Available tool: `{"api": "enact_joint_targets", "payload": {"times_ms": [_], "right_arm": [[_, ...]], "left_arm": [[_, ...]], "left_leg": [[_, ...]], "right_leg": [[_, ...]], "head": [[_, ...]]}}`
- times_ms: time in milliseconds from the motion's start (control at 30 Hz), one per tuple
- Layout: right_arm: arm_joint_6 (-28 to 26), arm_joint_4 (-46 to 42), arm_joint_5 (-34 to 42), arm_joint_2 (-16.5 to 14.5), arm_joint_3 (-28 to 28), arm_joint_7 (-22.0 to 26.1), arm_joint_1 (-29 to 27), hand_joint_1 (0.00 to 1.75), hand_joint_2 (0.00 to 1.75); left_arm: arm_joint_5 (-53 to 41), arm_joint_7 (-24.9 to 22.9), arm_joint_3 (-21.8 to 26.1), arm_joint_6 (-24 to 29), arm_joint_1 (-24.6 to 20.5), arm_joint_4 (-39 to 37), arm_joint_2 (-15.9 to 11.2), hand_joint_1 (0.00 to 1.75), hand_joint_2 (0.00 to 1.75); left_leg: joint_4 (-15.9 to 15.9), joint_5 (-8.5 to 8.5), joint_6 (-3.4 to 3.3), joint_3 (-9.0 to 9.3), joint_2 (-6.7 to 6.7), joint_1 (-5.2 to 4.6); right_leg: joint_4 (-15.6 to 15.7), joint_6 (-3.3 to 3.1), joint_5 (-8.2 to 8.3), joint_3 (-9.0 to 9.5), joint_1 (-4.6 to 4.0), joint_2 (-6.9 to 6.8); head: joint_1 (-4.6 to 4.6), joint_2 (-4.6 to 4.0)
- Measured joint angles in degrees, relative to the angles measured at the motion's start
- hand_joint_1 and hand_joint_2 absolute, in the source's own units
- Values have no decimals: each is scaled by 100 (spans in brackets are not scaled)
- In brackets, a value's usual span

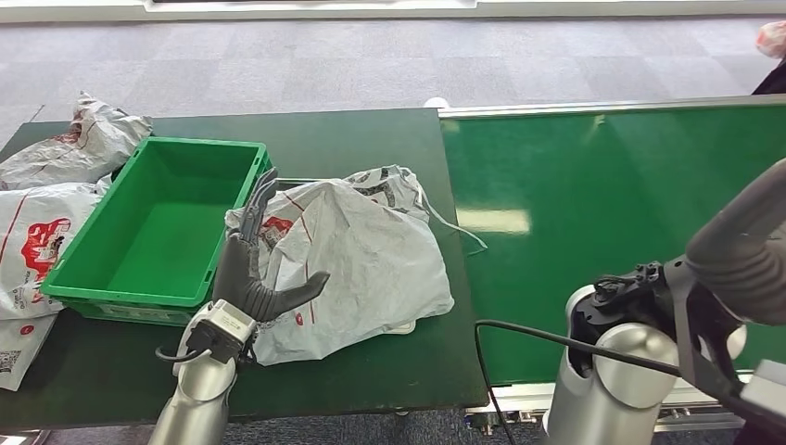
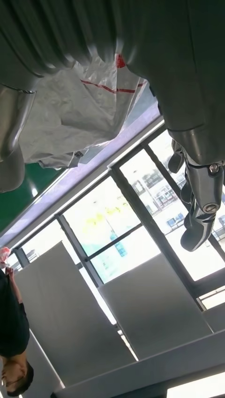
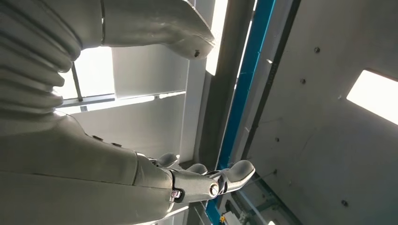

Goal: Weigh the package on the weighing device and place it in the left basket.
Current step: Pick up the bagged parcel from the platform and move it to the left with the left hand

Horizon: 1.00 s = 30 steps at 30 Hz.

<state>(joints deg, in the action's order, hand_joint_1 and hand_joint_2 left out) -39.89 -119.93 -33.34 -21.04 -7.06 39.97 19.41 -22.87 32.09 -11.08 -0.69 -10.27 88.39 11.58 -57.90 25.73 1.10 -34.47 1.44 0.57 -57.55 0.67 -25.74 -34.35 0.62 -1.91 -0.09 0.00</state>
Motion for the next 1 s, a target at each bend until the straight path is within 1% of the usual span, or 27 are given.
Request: {"api": "enact_joint_targets", "payload": {"times_ms": [700, 867, 933, 1000], "right_arm": [[0, -157, -20, 8, 0, -9, -25, 0, 175], [0, -159, -62, 8, 0, -8, -27, 0, 175], [1, -159, -93, 8, 0, -8, -30, 0, 175], [2, -159, -126, 8, -3, -8, -36, 0, 175]], "left_arm": [[-119, -63, 0, 7, -86, -181, -2, 0, 175], [-438, -251, 0, 1, -175, -311, -8, 0, 175], [-751, -421, -10, 0, -284, -467, -19, 0, 175], [-1274, -670, -73, -19, -446, -757, -38, 0, 175]], "left_leg": [[0, 0, 0, 0, -1, 0], [0, 0, 0, 0, -1, 0], [0, 0, 0, 1, -1, 0], [0, 0, -1, 2, -3, 0]], "right_leg": [[0, 0, 0, 0, 0, 0], [0, 0, 0, -1, 0, 0], [0, 0, 0, 0, 0, 0], [0, 0, 0, 2, 0, -2]], "head": [[0, 0], [0, 0], [0, 0], [1, 0]]}}
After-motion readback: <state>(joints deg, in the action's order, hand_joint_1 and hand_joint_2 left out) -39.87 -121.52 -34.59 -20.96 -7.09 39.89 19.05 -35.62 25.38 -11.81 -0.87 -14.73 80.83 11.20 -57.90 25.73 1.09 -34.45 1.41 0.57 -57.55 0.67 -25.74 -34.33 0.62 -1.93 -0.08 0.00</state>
